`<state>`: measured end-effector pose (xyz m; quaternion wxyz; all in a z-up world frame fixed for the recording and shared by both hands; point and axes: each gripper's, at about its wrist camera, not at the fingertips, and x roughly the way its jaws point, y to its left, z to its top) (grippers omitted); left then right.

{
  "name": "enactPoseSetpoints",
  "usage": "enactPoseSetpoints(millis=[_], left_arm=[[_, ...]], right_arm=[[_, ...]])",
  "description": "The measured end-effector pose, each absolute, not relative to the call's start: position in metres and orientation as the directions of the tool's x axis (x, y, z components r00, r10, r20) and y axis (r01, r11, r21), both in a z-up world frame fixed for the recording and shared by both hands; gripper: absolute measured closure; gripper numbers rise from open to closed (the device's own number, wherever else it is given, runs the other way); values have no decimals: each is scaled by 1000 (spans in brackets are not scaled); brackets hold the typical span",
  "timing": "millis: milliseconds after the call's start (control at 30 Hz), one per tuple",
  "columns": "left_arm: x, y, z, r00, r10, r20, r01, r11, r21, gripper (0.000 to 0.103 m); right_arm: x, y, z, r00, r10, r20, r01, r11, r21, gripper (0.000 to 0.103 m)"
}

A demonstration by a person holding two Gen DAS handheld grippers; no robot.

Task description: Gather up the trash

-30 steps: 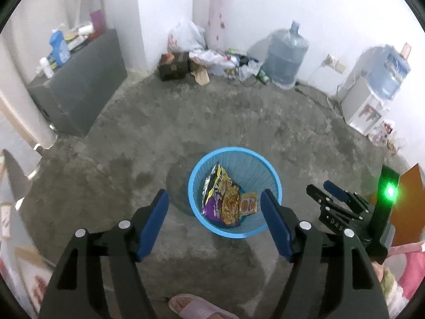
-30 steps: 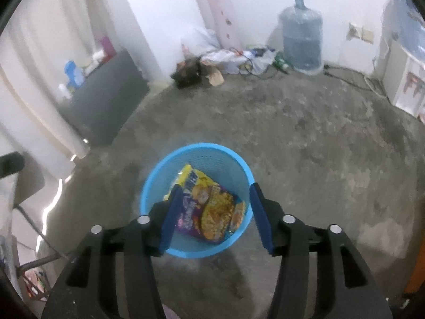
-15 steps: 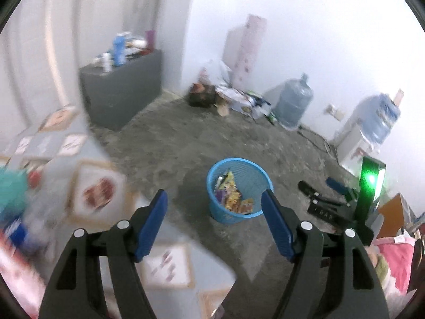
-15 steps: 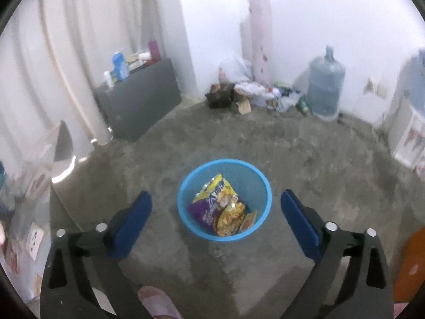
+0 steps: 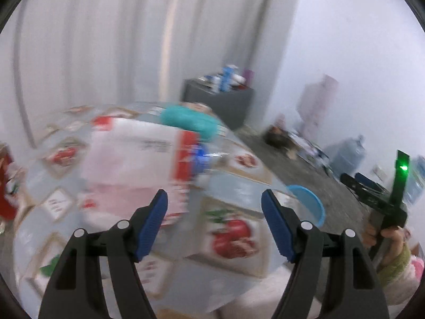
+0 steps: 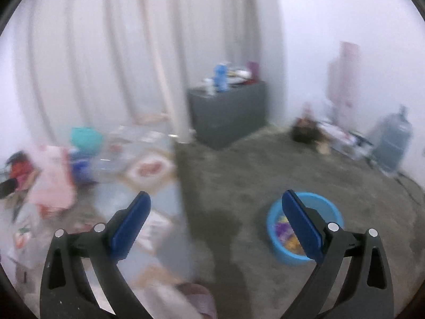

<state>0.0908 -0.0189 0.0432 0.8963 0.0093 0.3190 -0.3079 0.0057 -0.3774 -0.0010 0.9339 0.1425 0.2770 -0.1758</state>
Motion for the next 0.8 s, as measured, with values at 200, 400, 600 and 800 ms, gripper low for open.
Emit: enactPoseSetpoints(millis=[200, 400, 600, 800], left_arm=[[108, 39, 44, 683, -516, -516, 490, 849, -201, 32], [139, 57, 34, 680, -535, -501, 512, 836, -198, 39], [176, 61, 20, 668, -534, -518, 552, 823, -136, 44], [218, 61, 6, 641, -525, -559, 555, 821, -135, 44]], right_arm=[[52, -332, 5, 820, -86, -566, 229, 955, 187, 23], [95, -283, 1, 821, 32, -570, 97, 976, 195, 38], [136, -255, 4, 820, 114, -561, -8, 982, 188, 47], [179, -241, 3, 810, 162, -563, -85, 983, 161, 47]])
